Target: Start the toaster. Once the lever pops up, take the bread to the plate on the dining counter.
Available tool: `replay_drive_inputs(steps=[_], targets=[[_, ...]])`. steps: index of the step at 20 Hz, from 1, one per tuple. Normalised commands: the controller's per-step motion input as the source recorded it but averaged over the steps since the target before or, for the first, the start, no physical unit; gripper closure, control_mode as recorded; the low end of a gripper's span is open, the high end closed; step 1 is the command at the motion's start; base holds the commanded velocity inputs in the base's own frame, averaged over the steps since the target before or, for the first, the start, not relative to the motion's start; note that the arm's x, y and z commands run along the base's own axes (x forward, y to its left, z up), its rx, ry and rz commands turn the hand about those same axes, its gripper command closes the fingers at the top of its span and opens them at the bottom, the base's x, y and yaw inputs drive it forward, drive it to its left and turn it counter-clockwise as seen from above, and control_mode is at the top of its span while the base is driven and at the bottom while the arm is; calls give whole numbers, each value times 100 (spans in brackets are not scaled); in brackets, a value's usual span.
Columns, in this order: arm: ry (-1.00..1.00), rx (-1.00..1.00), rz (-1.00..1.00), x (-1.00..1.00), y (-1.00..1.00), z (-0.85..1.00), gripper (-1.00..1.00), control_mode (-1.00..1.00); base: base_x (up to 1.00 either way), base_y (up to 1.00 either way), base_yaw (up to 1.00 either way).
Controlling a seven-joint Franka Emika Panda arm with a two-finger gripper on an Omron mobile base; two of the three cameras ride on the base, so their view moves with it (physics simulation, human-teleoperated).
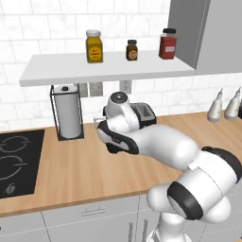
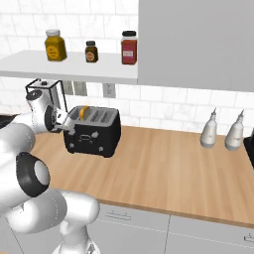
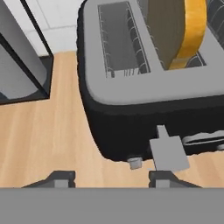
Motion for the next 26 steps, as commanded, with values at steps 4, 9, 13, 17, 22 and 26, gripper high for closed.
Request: replay_drive_inputs(steps=[4,9,13,17,22,26], targets=[[0,-1,4,9,-20,0,100,-100,0,0,0],[0,0,0,29,-29,0,100,-100,0,0,0],[3,0,0,36,-21,-15,100,-100,0,0,0],[4,0,0,25,-1,-20,100,-100,0,0,0],[0,0,0,1,-6,-3,100,-100,0,0,0],[0,0,0,-12,-7,-6,100,-100,0,0,0]])
